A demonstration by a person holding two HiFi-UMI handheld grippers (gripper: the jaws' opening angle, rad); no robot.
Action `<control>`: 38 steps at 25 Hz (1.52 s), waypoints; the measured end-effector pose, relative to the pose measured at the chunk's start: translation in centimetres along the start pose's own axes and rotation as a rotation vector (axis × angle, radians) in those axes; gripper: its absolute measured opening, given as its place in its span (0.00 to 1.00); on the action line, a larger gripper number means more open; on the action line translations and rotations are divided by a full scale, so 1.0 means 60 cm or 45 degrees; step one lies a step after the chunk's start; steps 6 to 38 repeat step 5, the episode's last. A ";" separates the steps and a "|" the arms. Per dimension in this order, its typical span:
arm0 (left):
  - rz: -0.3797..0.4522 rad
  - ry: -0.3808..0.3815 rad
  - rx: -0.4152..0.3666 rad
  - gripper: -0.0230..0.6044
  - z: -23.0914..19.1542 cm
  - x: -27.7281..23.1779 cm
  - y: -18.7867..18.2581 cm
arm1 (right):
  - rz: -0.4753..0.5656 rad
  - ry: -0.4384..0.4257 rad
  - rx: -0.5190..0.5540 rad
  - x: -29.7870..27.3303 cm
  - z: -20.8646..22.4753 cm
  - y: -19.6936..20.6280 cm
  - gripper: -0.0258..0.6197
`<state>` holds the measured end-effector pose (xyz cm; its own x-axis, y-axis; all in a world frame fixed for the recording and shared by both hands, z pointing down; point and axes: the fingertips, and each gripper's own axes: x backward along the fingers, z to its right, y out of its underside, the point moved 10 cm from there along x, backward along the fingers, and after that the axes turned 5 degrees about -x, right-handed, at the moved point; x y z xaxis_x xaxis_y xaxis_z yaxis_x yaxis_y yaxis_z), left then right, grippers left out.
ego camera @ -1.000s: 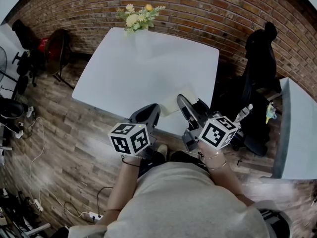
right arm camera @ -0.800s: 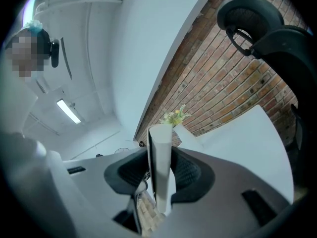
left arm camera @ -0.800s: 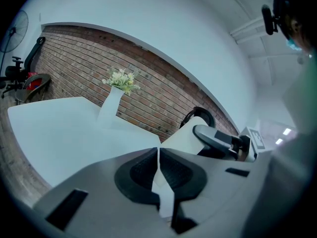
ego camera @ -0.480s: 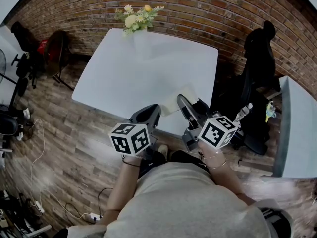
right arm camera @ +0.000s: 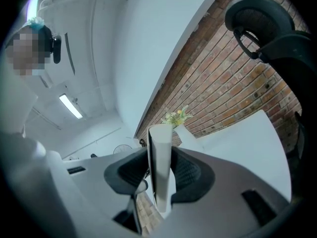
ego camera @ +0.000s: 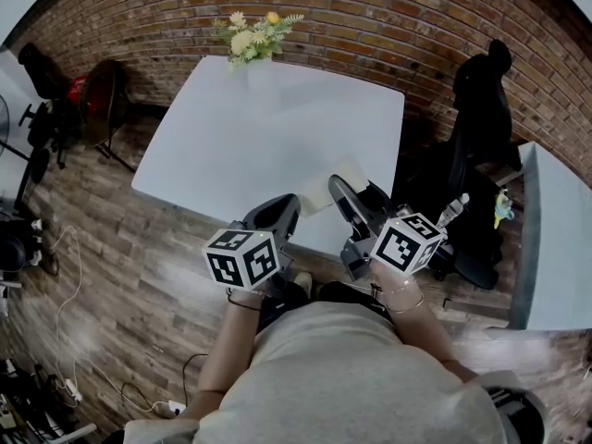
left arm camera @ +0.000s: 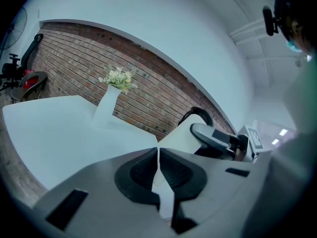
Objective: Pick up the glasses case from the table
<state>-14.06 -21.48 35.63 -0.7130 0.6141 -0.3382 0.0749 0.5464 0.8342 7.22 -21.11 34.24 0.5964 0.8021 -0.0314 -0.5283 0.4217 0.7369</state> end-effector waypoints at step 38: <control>0.000 0.010 -0.006 0.06 0.001 -0.003 -0.001 | 0.015 -0.009 -0.012 0.000 0.002 0.003 0.25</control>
